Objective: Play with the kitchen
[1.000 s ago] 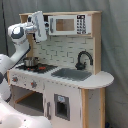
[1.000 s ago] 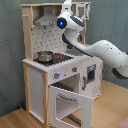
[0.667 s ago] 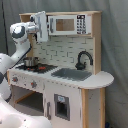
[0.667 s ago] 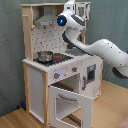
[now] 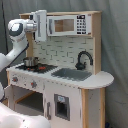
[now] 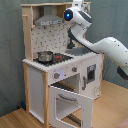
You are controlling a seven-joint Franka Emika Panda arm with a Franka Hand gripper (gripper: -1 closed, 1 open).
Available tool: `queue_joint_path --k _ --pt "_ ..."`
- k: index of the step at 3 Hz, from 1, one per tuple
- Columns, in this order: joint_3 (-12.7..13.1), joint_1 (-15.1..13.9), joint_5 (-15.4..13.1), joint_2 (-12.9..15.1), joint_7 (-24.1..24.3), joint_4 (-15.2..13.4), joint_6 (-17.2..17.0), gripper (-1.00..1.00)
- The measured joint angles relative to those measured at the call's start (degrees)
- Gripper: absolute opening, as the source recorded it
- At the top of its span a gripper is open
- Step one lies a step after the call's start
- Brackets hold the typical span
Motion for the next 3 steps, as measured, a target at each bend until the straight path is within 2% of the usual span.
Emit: queue_joint_path --k 1,2,3 --pt "-1.3 4.2 -0.2 0.0 -0.5 -4.7 0.2 -1.0" --pt "-1.4 7.8 -0.4 0.0 -0.5 -9.4 1.3 -1.0" --pt "-1.7 10.2 -0.5 -0.1 -0.5 -14.1 4.0 -1.0"
